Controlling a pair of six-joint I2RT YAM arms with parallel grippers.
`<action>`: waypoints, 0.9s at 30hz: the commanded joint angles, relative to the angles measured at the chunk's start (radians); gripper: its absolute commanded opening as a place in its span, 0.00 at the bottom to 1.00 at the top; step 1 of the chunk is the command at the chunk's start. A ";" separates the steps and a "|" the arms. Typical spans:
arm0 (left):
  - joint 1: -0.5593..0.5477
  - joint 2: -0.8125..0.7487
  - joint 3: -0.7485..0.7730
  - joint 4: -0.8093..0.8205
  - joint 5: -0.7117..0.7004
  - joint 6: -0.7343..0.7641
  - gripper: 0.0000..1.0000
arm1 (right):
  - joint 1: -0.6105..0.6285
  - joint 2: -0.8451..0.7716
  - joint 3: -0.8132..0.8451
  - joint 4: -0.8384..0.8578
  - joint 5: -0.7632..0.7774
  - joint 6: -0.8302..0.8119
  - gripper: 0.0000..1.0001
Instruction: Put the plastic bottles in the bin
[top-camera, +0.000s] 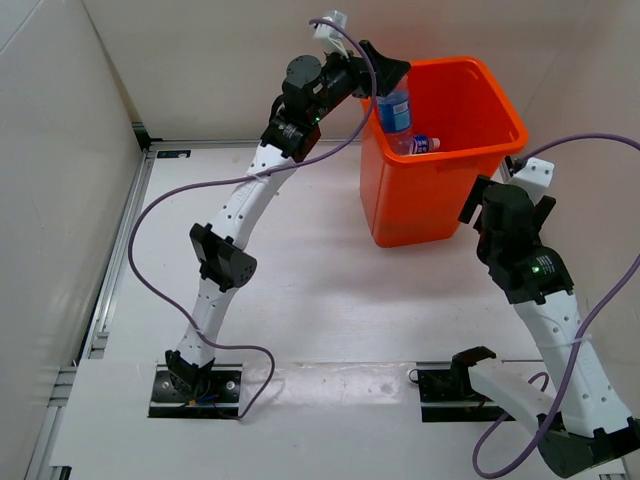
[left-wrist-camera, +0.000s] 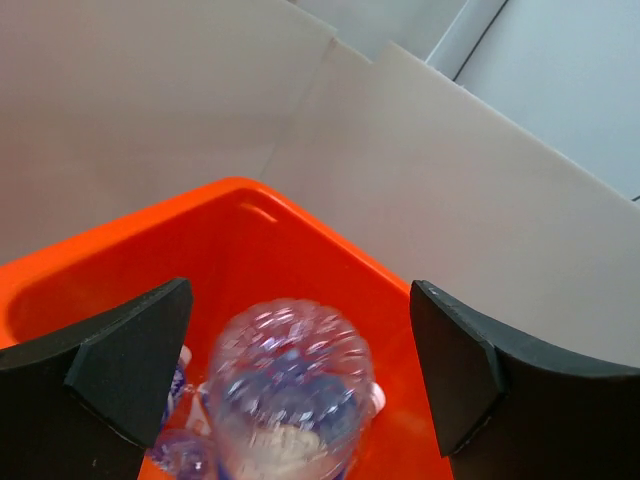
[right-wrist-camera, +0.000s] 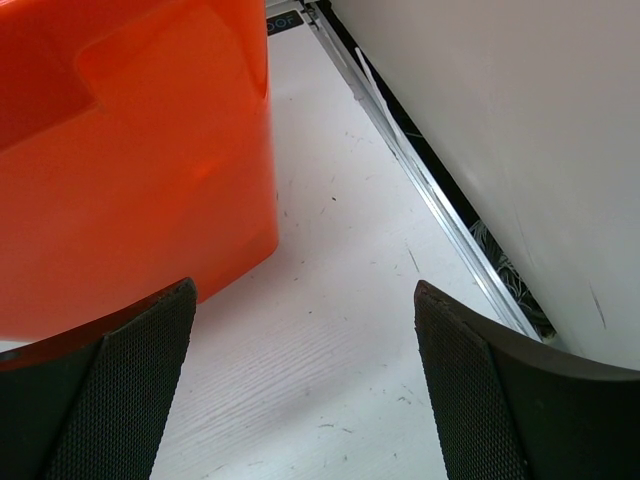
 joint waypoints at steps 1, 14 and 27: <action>0.018 -0.057 -0.020 -0.037 0.001 0.045 1.00 | 0.009 -0.021 -0.007 0.035 0.018 -0.002 0.90; 0.156 -0.222 -0.133 -0.227 0.038 0.182 1.00 | 0.000 0.028 0.048 0.030 -0.012 0.002 0.90; 0.297 -0.854 -0.735 -0.559 -0.178 0.283 1.00 | -0.142 0.097 0.033 -0.172 -0.530 0.372 0.90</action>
